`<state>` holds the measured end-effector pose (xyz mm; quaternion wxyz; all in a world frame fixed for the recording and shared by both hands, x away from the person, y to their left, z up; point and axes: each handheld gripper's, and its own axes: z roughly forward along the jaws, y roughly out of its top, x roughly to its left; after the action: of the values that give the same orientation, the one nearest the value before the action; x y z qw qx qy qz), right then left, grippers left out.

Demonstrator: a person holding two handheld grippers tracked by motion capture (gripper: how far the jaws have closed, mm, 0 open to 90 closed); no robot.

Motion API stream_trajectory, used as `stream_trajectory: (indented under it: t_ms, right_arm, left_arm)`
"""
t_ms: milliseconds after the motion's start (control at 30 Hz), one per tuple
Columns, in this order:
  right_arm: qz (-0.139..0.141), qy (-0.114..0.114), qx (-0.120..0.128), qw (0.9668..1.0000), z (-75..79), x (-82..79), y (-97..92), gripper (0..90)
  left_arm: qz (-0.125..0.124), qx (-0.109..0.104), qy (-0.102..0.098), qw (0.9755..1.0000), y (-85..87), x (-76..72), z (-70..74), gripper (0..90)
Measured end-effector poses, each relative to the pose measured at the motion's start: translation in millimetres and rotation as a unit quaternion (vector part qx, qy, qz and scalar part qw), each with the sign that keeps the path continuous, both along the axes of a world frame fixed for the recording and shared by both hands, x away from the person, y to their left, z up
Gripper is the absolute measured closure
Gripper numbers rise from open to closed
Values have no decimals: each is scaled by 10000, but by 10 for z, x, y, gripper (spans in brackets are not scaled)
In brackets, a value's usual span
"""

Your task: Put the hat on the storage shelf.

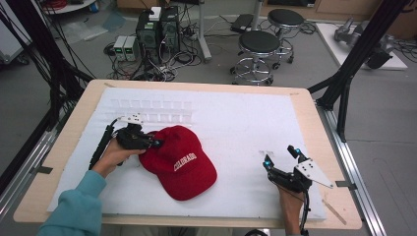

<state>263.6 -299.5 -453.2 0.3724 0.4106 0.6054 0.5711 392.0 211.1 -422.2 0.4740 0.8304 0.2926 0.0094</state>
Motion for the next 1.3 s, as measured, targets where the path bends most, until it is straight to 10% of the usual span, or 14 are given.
stream_trajectory:
  t_ms: [633,1300]
  right_arm:
    - [16,72,-18,10000,5,10,3,95]
    - [213,347,-187,9990,37,59,67,95]
  left_arm:
    - [346,-464,-263,9980,90,-223,409,852]
    - [749,-962,-868,9887,31,-497,1063,854]
